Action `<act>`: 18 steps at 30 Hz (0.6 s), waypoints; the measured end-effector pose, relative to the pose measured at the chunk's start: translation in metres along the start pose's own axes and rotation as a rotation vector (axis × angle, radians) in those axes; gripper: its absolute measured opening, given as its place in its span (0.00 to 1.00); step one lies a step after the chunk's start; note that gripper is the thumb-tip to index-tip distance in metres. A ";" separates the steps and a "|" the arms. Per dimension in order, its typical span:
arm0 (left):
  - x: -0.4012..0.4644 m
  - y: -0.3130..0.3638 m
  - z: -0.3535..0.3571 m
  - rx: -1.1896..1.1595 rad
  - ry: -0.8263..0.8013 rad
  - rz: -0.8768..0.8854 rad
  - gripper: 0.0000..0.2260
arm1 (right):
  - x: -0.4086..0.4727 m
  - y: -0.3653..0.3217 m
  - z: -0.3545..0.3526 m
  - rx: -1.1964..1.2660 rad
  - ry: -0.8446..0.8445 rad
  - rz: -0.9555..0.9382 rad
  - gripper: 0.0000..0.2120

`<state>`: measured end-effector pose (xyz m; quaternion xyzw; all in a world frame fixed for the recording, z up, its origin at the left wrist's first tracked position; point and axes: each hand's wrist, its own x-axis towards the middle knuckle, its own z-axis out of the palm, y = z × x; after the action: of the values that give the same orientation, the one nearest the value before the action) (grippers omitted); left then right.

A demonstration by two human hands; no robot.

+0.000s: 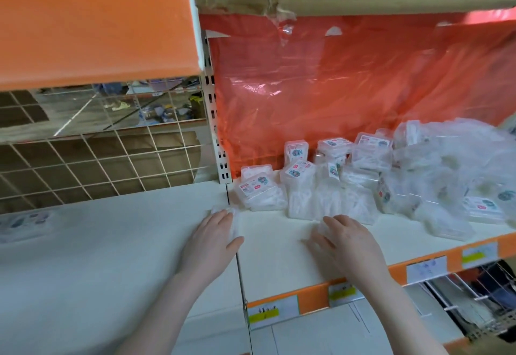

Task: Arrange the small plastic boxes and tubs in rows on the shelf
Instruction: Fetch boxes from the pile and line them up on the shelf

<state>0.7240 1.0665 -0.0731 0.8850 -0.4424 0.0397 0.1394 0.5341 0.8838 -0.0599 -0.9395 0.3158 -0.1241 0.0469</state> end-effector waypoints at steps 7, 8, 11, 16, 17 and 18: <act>0.016 0.009 -0.007 -0.058 -0.019 -0.234 0.22 | 0.000 -0.001 -0.002 -0.042 -0.028 0.015 0.23; 0.017 0.010 -0.006 -0.063 -0.028 -0.256 0.22 | -0.001 -0.001 -0.002 -0.055 -0.038 0.012 0.24; 0.015 0.012 -0.005 -0.051 -0.042 -0.240 0.20 | -0.001 0.000 -0.003 -0.056 -0.071 0.004 0.27; 0.004 0.002 -0.006 -0.145 -0.078 -0.148 0.21 | -0.005 -0.001 -0.004 -0.080 -0.080 -0.029 0.26; 0.000 0.000 -0.007 -0.174 -0.096 -0.137 0.24 | -0.005 -0.001 -0.003 -0.067 -0.080 -0.036 0.26; -0.003 -0.002 -0.007 -0.195 -0.106 -0.130 0.26 | -0.005 -0.002 -0.002 -0.051 -0.080 -0.040 0.26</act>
<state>0.7240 1.0722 -0.0673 0.8949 -0.3927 -0.0592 0.2033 0.5308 0.8887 -0.0584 -0.9508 0.2978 -0.0789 0.0329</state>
